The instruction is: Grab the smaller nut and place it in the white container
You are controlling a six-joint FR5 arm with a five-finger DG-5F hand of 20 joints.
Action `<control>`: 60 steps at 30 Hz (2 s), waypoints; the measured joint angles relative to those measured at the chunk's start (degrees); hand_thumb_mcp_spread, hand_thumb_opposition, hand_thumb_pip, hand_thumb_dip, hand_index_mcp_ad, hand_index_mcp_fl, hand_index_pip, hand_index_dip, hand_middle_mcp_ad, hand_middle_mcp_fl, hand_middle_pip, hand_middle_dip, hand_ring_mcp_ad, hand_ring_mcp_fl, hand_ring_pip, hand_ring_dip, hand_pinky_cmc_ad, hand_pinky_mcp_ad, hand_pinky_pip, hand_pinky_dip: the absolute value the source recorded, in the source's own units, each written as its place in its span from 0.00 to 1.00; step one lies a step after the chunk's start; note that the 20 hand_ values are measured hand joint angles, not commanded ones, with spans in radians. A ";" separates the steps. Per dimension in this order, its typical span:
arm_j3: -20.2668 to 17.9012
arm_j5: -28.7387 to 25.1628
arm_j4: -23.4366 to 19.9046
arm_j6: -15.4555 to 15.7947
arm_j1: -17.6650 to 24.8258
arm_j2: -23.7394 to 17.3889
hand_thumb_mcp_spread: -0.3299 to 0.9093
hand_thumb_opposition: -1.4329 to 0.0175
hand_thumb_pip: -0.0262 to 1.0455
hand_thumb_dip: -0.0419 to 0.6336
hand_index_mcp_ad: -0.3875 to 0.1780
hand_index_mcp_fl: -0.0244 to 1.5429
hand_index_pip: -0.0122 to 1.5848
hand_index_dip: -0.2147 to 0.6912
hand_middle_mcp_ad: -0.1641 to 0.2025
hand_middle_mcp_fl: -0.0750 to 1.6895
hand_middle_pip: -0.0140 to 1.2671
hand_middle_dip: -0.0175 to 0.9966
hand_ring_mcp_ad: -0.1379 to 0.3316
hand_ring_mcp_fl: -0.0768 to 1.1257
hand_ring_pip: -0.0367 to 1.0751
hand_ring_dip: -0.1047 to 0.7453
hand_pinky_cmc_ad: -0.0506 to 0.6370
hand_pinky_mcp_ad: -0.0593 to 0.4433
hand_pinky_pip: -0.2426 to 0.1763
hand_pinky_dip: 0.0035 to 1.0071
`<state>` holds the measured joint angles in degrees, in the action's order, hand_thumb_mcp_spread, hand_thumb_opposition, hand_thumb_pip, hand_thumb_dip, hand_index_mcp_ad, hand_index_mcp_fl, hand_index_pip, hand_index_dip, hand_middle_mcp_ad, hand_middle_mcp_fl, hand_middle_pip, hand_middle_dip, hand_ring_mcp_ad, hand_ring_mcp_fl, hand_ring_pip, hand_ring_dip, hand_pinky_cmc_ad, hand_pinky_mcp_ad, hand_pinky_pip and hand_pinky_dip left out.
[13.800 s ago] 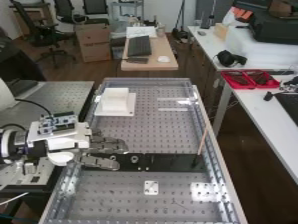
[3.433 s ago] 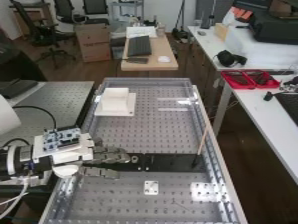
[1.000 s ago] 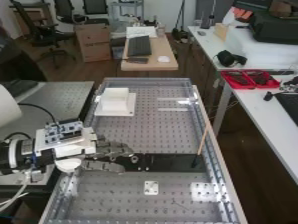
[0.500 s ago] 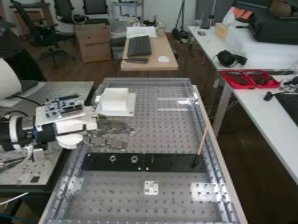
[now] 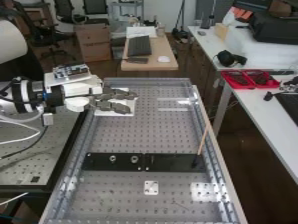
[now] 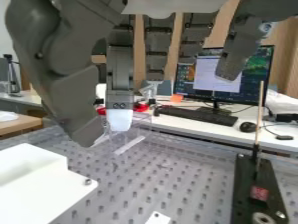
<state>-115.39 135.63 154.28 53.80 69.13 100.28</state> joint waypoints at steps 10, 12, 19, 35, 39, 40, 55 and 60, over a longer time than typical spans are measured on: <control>-4.34 -8.40 -3.10 -5.28 10.61 -3.96 0.59 0.40 0.64 0.39 0.46 0.24 0.97 0.36 0.53 0.16 0.10 0.22 0.48 0.07 0.13 0.22 0.58 0.67 0.55 0.28; -5.05 -9.99 -4.21 -6.29 12.23 -4.24 0.59 0.40 0.64 0.39 0.46 0.24 0.97 0.36 0.53 0.16 0.10 0.22 0.49 0.07 0.13 0.22 0.58 0.67 0.55 0.28; -7.97 -15.82 -9.39 -10.20 17.45 -4.08 0.59 0.40 0.64 0.39 0.46 0.24 0.97 0.36 0.53 0.16 0.10 0.22 0.49 0.07 0.13 0.22 0.58 0.67 0.55 0.27; -10.38 -21.39 -12.45 -13.87 25.06 -1.32 0.59 0.40 0.64 0.39 0.46 0.24 0.97 0.36 0.54 0.16 0.10 0.22 0.50 0.07 0.13 0.22 0.58 0.67 0.55 0.27; -10.55 -22.00 -12.63 -14.48 25.59 -0.08 0.59 0.40 0.64 0.39 0.46 0.24 0.97 0.36 0.54 0.16 0.10 0.22 0.51 0.07 0.13 0.22 0.58 0.67 0.55 0.28; -10.63 -22.22 -12.75 -14.67 25.70 0.33 0.59 0.40 0.64 0.39 0.46 0.24 0.97 0.36 0.54 0.16 0.10 0.22 0.51 0.07 0.13 0.22 0.58 0.67 0.55 0.28; -10.92 -24.45 -13.96 -16.37 27.36 2.58 0.59 0.40 0.64 0.39 0.46 0.24 0.97 0.36 0.54 0.16 0.10 0.22 0.51 0.07 0.13 0.22 0.58 0.67 0.55 0.27; -10.48 -24.98 -12.44 -15.49 27.83 2.56 0.59 0.40 0.64 0.39 0.46 0.22 0.97 0.36 0.54 0.16 0.10 0.22 0.51 0.07 0.13 0.22 0.58 0.67 0.55 0.27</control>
<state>-125.88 110.65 141.84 38.30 96.95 102.84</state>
